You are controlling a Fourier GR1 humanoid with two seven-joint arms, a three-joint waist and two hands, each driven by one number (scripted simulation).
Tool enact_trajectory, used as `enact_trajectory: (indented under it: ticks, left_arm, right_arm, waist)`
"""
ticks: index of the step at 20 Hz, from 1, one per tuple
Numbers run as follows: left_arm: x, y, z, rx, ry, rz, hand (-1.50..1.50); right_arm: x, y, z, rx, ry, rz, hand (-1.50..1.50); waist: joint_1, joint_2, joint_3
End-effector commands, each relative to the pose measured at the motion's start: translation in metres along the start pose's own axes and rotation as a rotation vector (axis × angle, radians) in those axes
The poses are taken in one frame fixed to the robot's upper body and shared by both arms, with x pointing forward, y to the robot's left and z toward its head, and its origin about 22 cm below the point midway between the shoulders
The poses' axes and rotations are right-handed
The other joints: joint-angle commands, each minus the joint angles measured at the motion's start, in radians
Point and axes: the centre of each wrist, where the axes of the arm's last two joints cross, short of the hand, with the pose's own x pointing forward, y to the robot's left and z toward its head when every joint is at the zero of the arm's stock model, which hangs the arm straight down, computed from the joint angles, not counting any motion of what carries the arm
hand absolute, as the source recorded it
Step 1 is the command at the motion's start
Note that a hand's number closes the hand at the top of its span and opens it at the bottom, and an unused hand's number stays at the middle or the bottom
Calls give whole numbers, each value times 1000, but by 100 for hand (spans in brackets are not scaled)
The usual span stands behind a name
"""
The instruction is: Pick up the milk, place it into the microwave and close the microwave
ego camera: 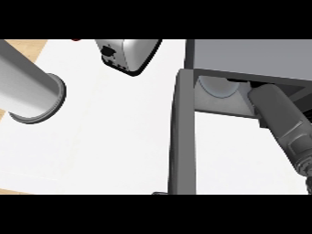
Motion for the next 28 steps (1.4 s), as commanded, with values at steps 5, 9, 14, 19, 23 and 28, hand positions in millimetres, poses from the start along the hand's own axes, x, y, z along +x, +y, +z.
enact_trajectory:
  ticks: [5, 9, 14, 19, 23, 28]
  left_arm:
    - [-6, 1, -13, 5, 10, -29, -150]
    - [-12, -5, -15, -62, 18, -9, -150]
    - [-16, -5, -17, -103, 44, -12, -150]
    - [-23, -10, -17, -182, 34, 27, -150]
    - [-30, -25, -23, -236, 38, 45, -150]
    - [-37, -34, -30, -263, 30, 79, -150]
  right_arm:
    - [11, 5, -1, 25, -107, 14, -150]
    - [25, 0, -15, 32, -132, -36, -150]
    - [25, -2, -17, 97, -166, -119, -150]
    - [37, 17, 0, 150, -129, -276, -150]
    - [28, 14, 2, 172, -123, -421, -150]
    - [34, 24, 11, 206, -97, -568, -150]
  waist:
    - [2, 1, 4]
    - [14, 2, 4]
    - [3, -5, 4]
    - [-2, -15, 3]
    - [-29, -21, 4]
    - [-48, -31, 2]
